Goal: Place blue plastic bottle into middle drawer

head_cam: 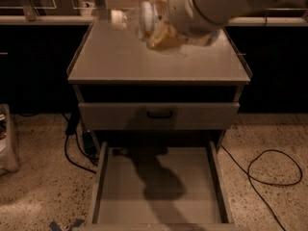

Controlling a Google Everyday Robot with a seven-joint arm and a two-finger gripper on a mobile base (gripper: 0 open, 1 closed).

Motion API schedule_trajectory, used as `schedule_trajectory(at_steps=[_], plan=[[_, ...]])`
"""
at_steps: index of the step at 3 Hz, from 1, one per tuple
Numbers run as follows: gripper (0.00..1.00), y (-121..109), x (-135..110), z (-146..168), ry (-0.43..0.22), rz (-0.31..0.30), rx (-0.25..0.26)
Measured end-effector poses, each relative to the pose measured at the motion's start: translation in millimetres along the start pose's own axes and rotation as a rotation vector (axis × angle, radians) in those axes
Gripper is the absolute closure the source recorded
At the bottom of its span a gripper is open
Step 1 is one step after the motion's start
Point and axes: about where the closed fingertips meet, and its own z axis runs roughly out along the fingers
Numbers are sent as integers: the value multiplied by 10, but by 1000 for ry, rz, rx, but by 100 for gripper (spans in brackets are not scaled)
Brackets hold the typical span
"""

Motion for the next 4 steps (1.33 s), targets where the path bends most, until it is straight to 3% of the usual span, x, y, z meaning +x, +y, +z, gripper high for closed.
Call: schedule_trajectory(at_steps=[2, 4], plan=[[100, 988, 332, 211, 12, 97, -27], [100, 1946, 672, 532, 13, 208, -87]])
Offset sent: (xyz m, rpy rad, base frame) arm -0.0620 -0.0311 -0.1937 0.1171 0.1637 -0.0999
